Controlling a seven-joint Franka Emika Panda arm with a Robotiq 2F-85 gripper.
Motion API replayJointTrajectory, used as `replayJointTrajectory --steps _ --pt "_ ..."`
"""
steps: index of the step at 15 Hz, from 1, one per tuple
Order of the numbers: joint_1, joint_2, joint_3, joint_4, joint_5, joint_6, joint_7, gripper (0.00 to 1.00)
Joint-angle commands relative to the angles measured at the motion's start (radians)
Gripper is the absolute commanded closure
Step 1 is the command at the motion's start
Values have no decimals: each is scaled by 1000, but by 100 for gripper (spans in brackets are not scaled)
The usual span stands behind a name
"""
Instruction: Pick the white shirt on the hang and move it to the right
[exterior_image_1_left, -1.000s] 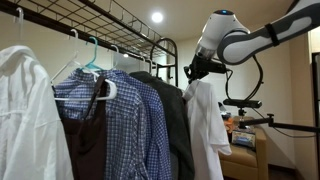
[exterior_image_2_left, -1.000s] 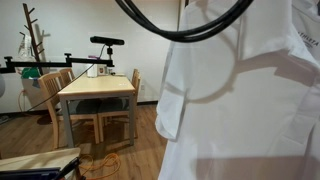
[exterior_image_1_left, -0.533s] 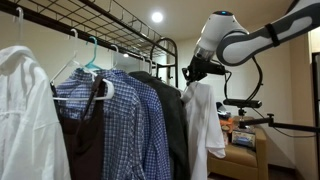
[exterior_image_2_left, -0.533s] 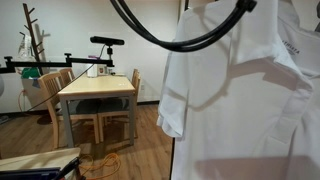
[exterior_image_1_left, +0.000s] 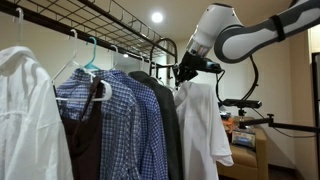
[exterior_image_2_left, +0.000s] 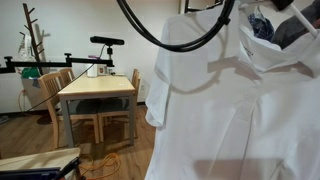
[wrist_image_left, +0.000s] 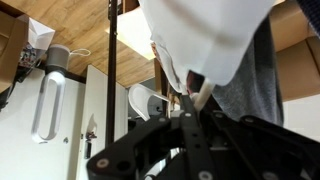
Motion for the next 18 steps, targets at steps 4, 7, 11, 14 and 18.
replayJointTrajectory --steps 4,7,11,14,18 --pt "18 -16 58 6 63 -11 -99 91" --pt "-4 -16 66 4 59 -46 -60 91" --pt "-8 -7 66 1 50 -39 -67 91" --pt "-10 -7 66 1 49 -39 -66 91" --pt "-10 -7 66 1 49 -39 -66 91"
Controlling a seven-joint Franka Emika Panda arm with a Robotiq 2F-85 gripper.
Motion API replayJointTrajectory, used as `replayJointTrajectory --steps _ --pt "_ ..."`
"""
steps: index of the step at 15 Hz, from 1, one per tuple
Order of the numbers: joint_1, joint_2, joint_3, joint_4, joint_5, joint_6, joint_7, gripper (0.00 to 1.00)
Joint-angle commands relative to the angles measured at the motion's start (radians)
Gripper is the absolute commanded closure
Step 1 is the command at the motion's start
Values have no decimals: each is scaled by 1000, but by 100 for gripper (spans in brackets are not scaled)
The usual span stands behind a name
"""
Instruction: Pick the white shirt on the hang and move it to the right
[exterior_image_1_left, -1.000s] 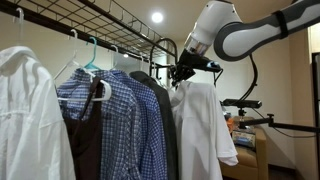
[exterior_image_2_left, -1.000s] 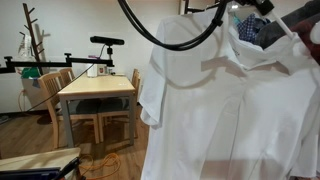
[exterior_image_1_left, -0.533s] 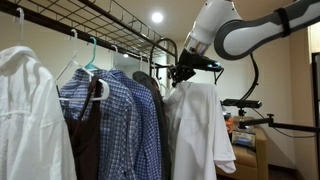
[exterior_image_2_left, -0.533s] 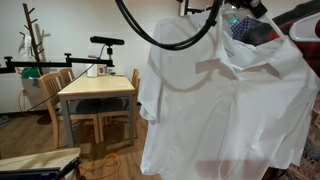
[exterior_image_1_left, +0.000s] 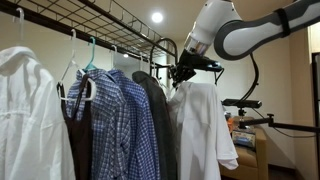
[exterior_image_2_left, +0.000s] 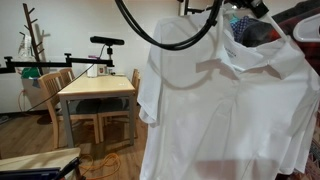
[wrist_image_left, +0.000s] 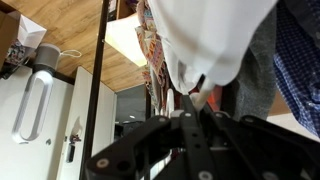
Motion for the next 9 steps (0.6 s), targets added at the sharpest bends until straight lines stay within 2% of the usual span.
replayJointTrajectory --steps 1,5,9 --pt "-22 0 14 -1 6 -21 3 91" --pt "-37 -5 10 -16 8 -146 30 91" --pt "-47 -10 -10 -53 -2 -151 70 91"
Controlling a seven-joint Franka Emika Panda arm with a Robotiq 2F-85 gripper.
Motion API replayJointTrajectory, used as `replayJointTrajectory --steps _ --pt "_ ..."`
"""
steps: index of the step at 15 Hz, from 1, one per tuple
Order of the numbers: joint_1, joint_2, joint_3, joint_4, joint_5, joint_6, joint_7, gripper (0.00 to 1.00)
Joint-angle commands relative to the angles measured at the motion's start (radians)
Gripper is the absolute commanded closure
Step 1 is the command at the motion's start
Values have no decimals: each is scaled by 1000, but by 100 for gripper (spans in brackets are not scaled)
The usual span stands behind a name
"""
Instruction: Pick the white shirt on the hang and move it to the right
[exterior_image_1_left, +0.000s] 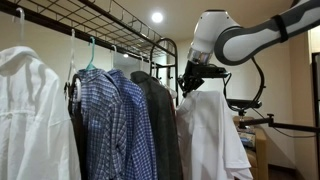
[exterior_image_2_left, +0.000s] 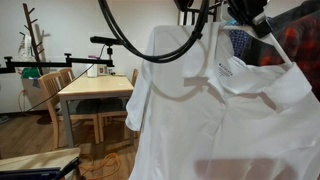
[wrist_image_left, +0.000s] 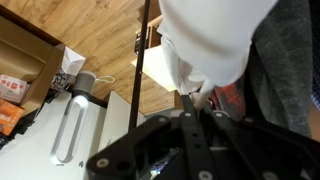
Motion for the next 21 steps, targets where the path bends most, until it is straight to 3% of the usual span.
replayJointTrajectory --steps 1,16,18,21 --pt "-26 -13 -3 -17 -13 -12 37 91" --pt "-78 50 -54 212 -157 -13 11 91" --pt "-61 23 -65 168 -135 2 17 91" --pt "-57 36 -63 197 -140 5 15 91"
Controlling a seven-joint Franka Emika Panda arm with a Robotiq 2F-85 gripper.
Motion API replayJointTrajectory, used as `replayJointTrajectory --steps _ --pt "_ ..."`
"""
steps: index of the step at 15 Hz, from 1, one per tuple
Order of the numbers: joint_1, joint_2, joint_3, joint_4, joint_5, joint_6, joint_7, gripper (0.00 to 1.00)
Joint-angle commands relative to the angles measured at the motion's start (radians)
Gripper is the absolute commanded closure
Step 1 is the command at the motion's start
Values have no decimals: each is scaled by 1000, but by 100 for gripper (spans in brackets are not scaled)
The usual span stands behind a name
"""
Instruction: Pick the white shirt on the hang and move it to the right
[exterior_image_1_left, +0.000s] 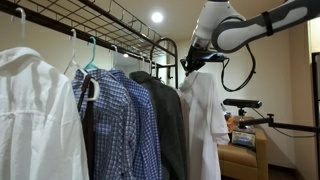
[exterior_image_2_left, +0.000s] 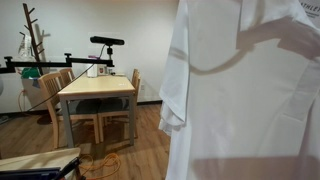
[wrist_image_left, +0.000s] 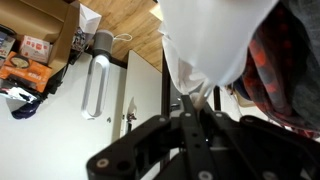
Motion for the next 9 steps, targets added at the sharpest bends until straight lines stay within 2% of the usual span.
replayJointTrajectory --steps 1,5,9 --pt "8 3 -7 4 -2 -3 -1 91" --pt "2 9 -12 5 -5 -3 5 91" --pt "-39 30 -55 21 -76 8 -4 91"
